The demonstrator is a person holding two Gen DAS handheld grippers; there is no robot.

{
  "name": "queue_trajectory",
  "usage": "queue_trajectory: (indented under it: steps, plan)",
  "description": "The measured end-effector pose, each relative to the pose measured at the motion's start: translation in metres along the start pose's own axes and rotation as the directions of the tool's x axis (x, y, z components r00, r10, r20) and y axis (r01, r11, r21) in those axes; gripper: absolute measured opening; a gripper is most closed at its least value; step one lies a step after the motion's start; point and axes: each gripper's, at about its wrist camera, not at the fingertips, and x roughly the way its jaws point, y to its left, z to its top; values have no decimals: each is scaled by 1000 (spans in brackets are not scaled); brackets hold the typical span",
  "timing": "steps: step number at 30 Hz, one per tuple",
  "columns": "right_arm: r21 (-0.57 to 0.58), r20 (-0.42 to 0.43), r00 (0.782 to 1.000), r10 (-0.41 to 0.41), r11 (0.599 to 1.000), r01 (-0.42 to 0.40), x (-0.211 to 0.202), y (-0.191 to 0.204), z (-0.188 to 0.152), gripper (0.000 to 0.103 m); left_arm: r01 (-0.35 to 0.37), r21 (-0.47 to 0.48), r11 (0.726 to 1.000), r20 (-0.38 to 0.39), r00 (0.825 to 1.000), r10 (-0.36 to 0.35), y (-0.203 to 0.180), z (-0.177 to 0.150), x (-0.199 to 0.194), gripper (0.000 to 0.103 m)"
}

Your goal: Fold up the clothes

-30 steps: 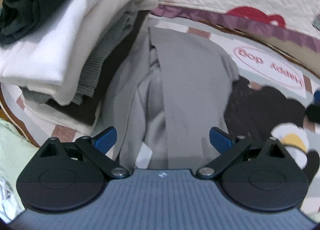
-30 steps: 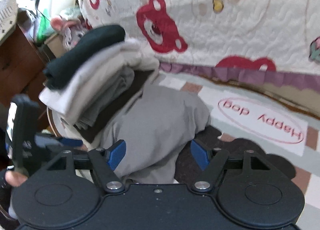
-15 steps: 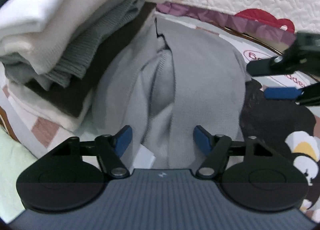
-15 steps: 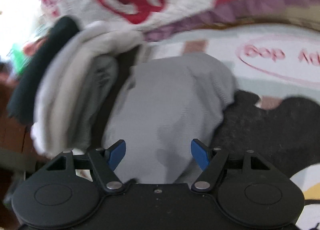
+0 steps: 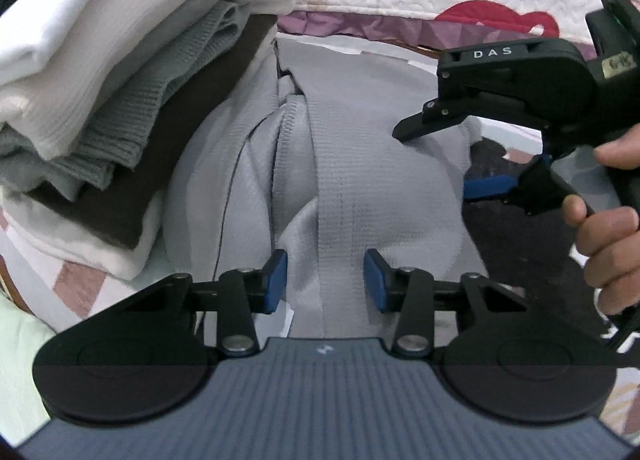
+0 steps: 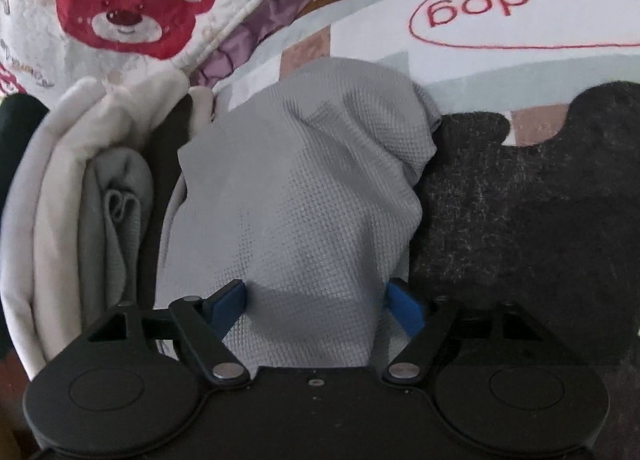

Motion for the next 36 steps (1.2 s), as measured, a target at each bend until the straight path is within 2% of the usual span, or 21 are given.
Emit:
queue_trajectory:
  steps: [5,9,10,11,13,15,16,17,18,19,20,23,25,27,29,31,32,34,36]
  plan:
    - [-9,-2,999,45,999,-45,14,-4,16,87,-26,-33,999,60,998,28,9,3,1,46]
    - [-73,5,995,95,993,-95,26,9,23,85,3,-115,993,108,994,10,30,4,-5,53]
    - [-110,6,995,101,989,-100,27,13,24,70,6,-131,991,105,994,8,34,4,-5,55]
    - [-155,18,995,98,983,-94,26,16,24,47,6,-139,990,94,996,7,37,5,-2,58]
    - [-245,43,995,93,966,-79,23,22,23,24,24,-135,991,41,999,-18,37,5,9,64]
    - [-346,89,992,92,937,-56,14,30,19,18,59,-143,988,-38,997,-65,38,4,23,75]
    - [-400,122,988,96,916,-39,6,35,14,17,80,-158,984,-82,992,-94,39,4,32,85]
    - [-440,151,983,101,897,-25,-3,40,7,16,101,-186,977,-127,984,-126,42,3,41,90]
    - [-479,180,978,109,878,-9,-13,44,0,16,124,-236,964,-165,972,-165,48,0,50,90]
    - [-487,195,973,125,873,-14,-22,44,-4,16,152,-276,949,-170,964,-204,53,-1,54,84]
    - [-483,205,969,140,875,-25,-30,42,-8,15,186,-284,941,-144,962,-234,56,-2,51,65]
    - [-469,246,957,152,883,-20,-55,39,-21,15,258,-177,950,-42,962,-269,42,-2,32,29]
    - [-407,286,945,158,913,-29,-80,36,-31,14,298,-93,950,27,954,-297,28,-2,18,24]
    - [-383,338,922,186,923,-46,-116,39,-47,14,372,-27,928,93,925,-368,11,2,0,21]
    - [-427,411,895,174,904,21,-151,42,-67,13,419,14,908,124,900,-418,-4,6,-16,21]
    - [-379,487,861,146,923,58,-183,23,-80,13,477,37,878,133,868,-478,-19,6,-31,19]
    - [-354,523,842,130,932,76,-200,14,-87,13,489,53,871,130,861,-492,-26,6,-39,14]
    - [-305,594,796,120,948,85,-227,-10,-105,13,481,129,867,143,857,-496,-43,1,-55,11]
    - [-281,613,784,101,955,97,-240,-22,-113,13,448,217,867,173,857,-486,-60,-6,-72,7]
